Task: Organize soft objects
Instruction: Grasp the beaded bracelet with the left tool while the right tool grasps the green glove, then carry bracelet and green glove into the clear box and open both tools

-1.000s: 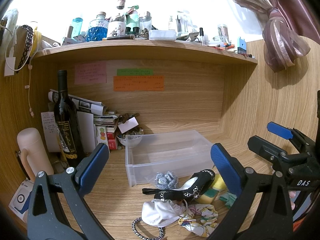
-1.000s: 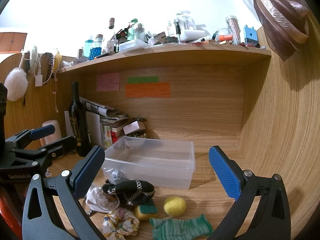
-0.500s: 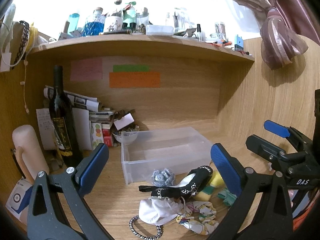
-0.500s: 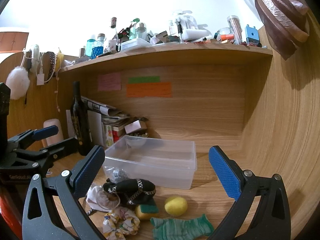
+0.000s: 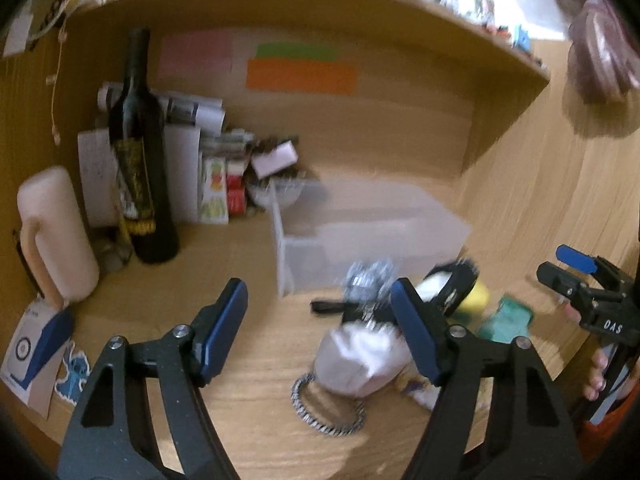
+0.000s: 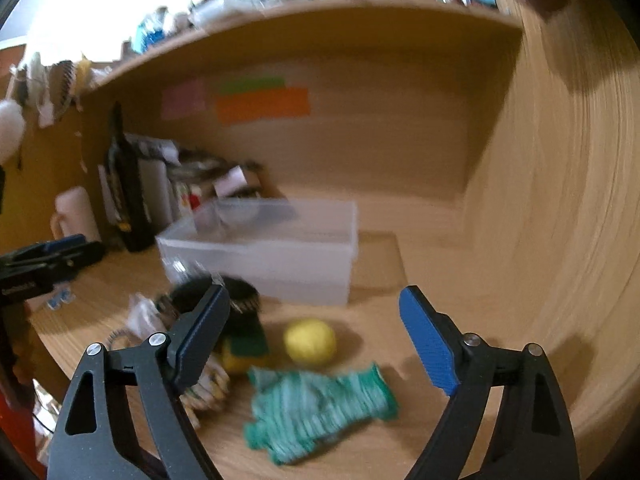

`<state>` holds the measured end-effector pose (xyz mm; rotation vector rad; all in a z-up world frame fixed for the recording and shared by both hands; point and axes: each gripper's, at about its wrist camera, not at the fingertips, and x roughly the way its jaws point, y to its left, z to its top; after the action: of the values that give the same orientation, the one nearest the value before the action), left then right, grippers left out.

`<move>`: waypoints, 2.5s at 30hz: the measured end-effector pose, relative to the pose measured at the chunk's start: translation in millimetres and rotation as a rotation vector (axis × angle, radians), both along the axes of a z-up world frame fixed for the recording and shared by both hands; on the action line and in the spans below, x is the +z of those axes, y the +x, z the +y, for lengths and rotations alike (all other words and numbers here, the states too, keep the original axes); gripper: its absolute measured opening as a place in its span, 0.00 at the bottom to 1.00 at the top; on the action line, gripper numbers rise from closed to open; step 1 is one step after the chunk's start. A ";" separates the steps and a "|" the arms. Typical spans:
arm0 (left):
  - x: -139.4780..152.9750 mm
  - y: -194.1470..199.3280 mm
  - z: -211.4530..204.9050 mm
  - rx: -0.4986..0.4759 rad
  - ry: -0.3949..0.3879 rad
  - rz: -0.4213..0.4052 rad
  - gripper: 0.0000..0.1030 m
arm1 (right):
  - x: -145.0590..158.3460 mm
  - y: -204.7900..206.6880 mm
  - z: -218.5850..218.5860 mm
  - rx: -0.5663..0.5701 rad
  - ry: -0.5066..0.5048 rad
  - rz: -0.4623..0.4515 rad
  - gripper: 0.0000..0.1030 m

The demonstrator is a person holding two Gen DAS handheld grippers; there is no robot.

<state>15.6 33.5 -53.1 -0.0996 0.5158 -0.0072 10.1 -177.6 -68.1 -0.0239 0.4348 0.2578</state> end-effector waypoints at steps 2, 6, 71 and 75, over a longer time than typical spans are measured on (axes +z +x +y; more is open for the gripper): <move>-11.7 2.0 4.1 0.006 -0.002 0.046 0.72 | -10.5 5.9 -2.4 -0.006 -0.009 0.053 0.83; -32.1 7.3 11.1 0.018 -0.013 0.131 0.66 | -23.7 17.2 -5.3 0.011 0.009 0.138 0.83; 49.4 122.4 16.3 -0.006 0.025 -0.044 0.05 | 45.0 99.6 46.2 0.137 0.001 -0.024 0.17; 42.7 145.8 12.9 -0.011 0.024 -0.004 0.05 | 38.2 123.2 54.7 0.154 -0.010 0.033 0.17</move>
<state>161.4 46.4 -10.5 -0.0733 0.5123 -0.0115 133.3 -122.8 -29.8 -0.0627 0.4680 0.4076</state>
